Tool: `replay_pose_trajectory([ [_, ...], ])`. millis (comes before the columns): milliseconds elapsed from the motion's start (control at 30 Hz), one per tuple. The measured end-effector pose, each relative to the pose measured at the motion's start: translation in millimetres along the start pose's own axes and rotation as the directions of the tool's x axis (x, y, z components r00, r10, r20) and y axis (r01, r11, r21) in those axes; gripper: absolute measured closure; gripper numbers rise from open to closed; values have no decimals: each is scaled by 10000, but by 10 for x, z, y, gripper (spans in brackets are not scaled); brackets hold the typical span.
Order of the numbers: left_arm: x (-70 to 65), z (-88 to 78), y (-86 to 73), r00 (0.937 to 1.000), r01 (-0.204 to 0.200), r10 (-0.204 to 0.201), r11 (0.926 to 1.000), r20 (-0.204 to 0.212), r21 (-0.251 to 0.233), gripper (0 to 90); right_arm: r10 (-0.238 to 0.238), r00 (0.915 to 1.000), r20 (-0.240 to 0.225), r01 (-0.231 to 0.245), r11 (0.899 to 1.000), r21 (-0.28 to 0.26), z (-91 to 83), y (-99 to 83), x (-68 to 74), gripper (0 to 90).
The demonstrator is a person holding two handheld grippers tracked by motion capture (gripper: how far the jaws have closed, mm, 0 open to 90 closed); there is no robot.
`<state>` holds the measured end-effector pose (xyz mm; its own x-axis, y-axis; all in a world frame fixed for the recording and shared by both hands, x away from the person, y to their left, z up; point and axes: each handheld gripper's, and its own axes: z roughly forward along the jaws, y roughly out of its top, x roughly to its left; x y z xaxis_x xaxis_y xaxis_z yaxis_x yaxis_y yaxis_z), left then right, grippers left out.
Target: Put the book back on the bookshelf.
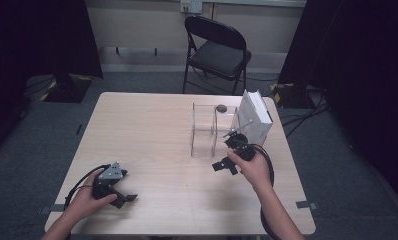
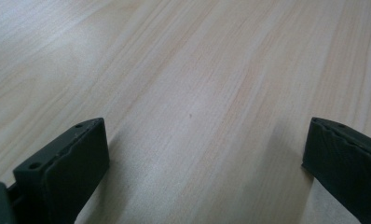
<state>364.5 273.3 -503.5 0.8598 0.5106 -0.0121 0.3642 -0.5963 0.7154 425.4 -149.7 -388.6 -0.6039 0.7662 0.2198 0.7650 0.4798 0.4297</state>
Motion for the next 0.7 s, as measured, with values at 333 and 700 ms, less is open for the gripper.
replay_pose_trajectory([
  [333, 0, 0, 0, 10000, 3, -3, 10000, -1, 0, 0, -378, 9992, -159, 379, 9992, 108, 187, -56, 80, 180],
  [700, 0, 0, 0, 10000, -3, 3, 10000, -4, 1, 0, -882, 9957, -270, 889, 9957, 254, 342, -66, 208, 179],
])
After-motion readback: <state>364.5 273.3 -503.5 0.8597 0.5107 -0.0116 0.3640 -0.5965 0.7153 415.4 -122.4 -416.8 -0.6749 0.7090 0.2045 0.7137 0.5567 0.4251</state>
